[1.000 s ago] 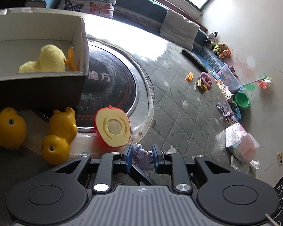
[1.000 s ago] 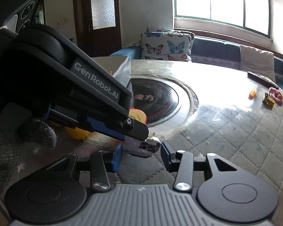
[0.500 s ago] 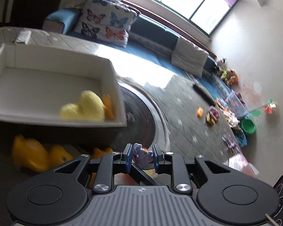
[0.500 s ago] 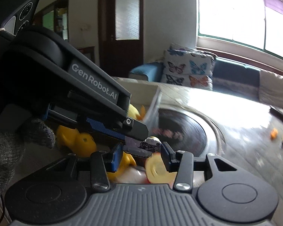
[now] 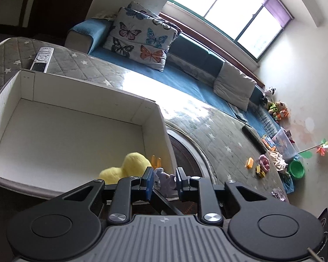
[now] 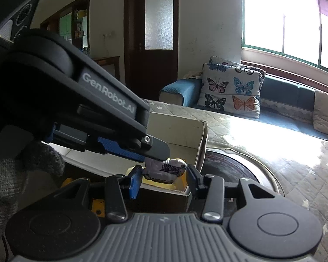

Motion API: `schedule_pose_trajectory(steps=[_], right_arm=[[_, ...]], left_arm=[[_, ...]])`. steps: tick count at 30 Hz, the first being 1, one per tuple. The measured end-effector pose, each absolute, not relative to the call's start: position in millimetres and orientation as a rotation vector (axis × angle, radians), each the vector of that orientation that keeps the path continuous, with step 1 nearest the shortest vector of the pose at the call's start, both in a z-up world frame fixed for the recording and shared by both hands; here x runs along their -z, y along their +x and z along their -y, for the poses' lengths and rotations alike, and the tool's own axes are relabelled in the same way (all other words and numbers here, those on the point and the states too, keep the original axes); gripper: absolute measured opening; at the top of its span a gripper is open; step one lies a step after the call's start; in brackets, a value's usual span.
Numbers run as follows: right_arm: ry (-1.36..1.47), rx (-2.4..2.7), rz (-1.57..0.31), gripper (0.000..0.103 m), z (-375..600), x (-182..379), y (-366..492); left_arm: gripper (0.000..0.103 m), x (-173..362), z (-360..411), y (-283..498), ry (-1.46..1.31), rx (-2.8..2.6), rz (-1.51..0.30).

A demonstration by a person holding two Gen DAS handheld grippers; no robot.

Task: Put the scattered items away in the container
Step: 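Carry the toy car with the left tool into the box and release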

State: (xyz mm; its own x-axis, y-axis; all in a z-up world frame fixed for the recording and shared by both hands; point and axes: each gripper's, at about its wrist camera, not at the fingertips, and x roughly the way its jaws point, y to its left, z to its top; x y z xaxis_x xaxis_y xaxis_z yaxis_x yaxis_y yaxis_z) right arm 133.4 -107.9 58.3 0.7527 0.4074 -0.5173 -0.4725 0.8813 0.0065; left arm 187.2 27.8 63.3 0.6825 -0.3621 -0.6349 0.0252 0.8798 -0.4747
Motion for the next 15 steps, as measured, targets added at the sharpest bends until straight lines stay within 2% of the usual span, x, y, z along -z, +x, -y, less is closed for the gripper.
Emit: schedule_pose_trajectory(steps=[9,15], right_arm=[[-0.120,-0.482,-0.556,0.045,106.6,-42.0,141.7],[-0.111,-0.468,-0.546,0.051,110.5,-41.3,134.3]], left_arm=[[0.024,-55.1,-31.2,187.8,-0.457,0.213,-0.812],[0.024,-58.9,-32.1,179.2,-0.452,0.207,-0.800]])
